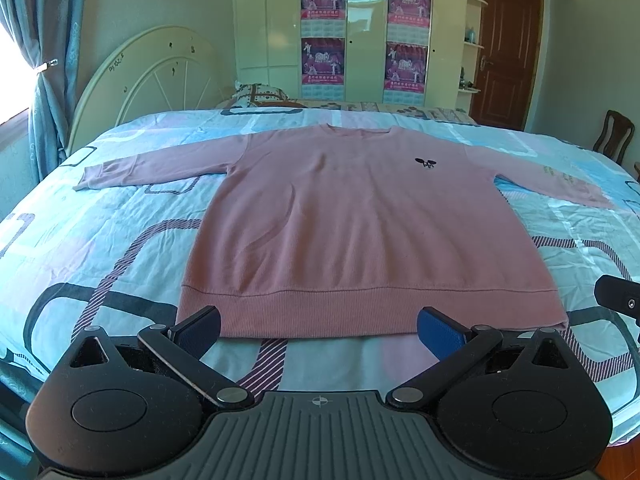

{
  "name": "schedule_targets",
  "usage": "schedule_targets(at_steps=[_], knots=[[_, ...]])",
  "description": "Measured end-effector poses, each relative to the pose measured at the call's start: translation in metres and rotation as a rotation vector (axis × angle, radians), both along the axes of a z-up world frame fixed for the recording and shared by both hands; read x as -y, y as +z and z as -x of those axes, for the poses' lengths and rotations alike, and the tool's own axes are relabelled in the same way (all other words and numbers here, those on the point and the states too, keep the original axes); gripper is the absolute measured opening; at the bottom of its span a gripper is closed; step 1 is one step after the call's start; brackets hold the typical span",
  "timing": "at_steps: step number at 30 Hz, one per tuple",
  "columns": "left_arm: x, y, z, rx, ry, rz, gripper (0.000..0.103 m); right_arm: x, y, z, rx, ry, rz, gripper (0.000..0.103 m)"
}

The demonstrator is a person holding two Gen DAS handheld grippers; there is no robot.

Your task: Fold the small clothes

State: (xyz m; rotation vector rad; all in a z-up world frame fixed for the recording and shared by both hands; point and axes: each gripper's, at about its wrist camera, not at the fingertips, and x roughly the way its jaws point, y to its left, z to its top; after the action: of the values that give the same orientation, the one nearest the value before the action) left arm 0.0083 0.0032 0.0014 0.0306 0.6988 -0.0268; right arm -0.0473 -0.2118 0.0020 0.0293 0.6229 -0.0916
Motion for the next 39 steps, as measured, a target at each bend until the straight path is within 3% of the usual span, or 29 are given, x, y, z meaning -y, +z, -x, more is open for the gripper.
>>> schedule_targets(at_steps=[39], knots=[[-0.0048, -0.0007, 0.0018, 0.001, 0.013, -0.009, 0.103, -0.0008, 0.0025, 0.0011, 0.011, 0.006, 0.000, 0.103]])
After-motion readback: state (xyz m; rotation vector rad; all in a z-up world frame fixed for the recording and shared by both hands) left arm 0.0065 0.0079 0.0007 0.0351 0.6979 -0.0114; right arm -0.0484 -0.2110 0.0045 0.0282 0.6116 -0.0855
